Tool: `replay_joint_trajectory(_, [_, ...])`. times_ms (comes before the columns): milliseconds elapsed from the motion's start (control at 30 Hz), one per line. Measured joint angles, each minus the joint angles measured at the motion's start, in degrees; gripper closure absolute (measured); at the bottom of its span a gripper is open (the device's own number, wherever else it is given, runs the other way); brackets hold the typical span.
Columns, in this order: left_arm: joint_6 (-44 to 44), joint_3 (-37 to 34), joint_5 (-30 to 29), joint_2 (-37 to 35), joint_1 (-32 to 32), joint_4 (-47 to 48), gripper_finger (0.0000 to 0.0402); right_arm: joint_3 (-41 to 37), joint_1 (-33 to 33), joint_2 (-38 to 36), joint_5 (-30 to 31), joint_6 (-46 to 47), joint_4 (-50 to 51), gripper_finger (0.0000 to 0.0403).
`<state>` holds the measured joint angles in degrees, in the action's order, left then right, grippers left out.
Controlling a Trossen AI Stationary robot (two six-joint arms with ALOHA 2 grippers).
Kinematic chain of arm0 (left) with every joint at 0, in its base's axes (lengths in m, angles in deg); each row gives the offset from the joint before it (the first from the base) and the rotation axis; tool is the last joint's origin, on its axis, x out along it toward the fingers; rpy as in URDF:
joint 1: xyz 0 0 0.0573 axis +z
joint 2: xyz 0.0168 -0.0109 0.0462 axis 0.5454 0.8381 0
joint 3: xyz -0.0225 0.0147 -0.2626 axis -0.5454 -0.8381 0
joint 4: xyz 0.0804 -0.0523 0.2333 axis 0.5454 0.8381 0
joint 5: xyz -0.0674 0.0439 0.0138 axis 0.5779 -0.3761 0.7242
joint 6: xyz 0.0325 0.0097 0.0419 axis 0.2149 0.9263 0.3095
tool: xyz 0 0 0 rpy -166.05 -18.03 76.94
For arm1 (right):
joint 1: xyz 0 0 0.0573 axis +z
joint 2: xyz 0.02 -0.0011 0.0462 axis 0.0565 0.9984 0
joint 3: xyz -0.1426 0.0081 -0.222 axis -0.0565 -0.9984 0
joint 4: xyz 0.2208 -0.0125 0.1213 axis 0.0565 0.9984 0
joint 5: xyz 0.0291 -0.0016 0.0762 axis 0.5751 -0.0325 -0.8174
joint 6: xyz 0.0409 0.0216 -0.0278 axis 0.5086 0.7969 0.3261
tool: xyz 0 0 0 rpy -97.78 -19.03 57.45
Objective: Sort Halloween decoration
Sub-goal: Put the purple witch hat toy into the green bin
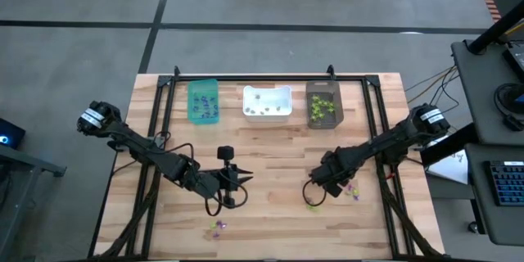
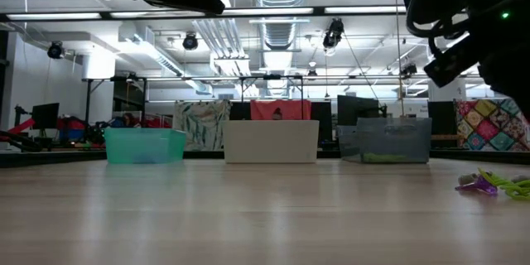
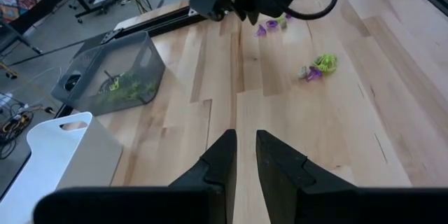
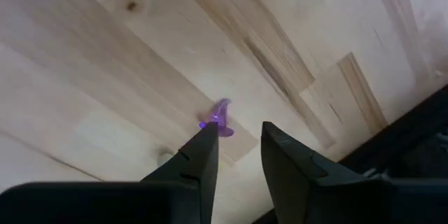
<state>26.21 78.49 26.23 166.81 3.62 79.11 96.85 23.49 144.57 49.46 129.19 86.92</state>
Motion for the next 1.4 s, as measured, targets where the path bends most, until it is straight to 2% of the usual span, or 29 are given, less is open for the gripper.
replay_joint_trajectory(633, [-0.5, 0.0, 0.0, 0.0, 0.0, 0.2, 0.0363, -4.0, 0.3, 0.4, -2.1, 1.6, -4.7, 0.0293])
replay_joint_trajectory(1000, [-0.5, 0.0, 0.0, 0.0, 0.0, 0.2, 0.0363, -4.7, 0.2, 0.7, 0.1, -0.2, -5.9, 0.0293])
replay_joint_trajectory(1400, [-0.7, 0.0, 0.0, 2.4, 0.1, 0.1, 0.0363, -4.8, 0.2, 0.8, -1.1, 0.9, -7.2, 0.0242])
